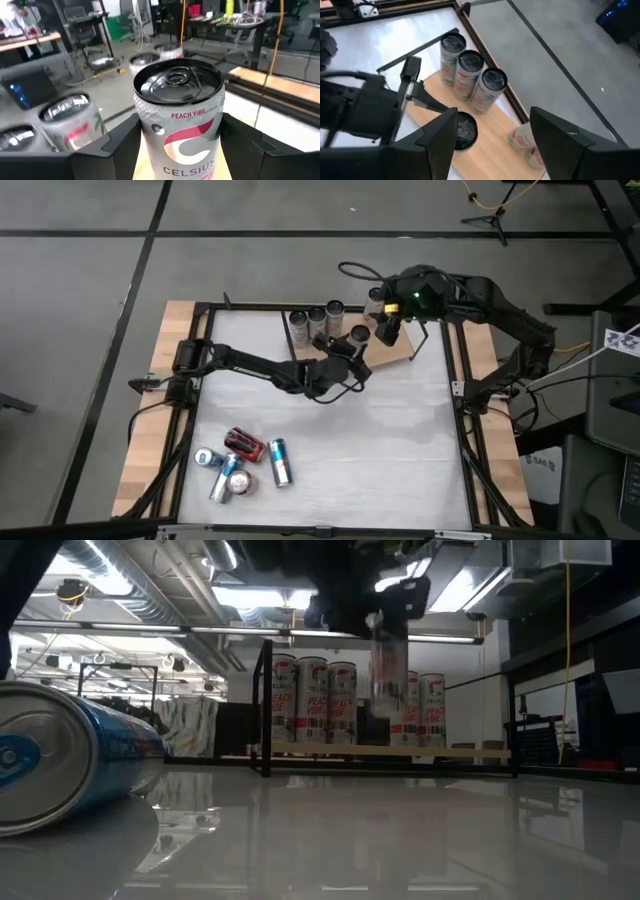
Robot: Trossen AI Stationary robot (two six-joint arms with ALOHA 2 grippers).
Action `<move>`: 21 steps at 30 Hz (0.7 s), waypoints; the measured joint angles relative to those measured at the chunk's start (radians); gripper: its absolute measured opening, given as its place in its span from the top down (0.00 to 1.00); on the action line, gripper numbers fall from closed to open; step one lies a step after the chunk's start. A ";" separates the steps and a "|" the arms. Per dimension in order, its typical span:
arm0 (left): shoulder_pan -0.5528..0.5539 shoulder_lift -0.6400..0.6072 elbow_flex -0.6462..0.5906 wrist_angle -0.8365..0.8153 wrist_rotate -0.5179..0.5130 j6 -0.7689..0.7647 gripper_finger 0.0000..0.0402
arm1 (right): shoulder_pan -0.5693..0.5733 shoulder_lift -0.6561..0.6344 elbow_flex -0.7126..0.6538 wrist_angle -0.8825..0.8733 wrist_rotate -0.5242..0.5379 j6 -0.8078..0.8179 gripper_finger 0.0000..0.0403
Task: Place canned beverage on shelf
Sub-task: Put the white pink soda can on the shelf aligned with the other white pink soda cans
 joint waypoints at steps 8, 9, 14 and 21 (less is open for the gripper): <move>0.047 0.033 -0.001 -0.015 0.003 -0.022 0.45 | -0.017 -0.001 0.000 -0.020 -0.021 0.000 0.39; 0.051 0.040 -0.001 -0.015 0.005 -0.022 0.45 | -0.016 -0.001 0.000 -0.021 -0.025 0.000 0.39; 0.060 0.054 -0.002 -0.023 0.035 -0.031 0.45 | -0.015 -0.001 0.000 -0.021 -0.037 -0.001 0.39; 0.065 0.057 -0.002 -0.034 0.111 -0.048 0.40 | -0.015 -0.001 0.000 -0.022 -0.038 -0.001 0.39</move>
